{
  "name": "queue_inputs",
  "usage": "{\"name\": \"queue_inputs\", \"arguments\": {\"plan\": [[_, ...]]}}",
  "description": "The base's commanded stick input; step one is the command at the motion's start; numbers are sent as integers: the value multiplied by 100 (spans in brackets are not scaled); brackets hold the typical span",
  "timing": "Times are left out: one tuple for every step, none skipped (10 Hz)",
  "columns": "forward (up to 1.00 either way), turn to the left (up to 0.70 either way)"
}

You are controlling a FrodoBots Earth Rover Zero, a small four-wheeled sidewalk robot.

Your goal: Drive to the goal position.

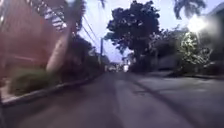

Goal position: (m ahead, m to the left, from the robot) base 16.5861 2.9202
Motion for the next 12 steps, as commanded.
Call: {"name": "queue_inputs", "arguments": {"plan": [[70, 0], [70, 0], [70, -1], [70, -22], [70, -35], [70, -35], [70, -35], [70, -35], [70, -33], [70, -23], [70, -14], [70, -5]]}}
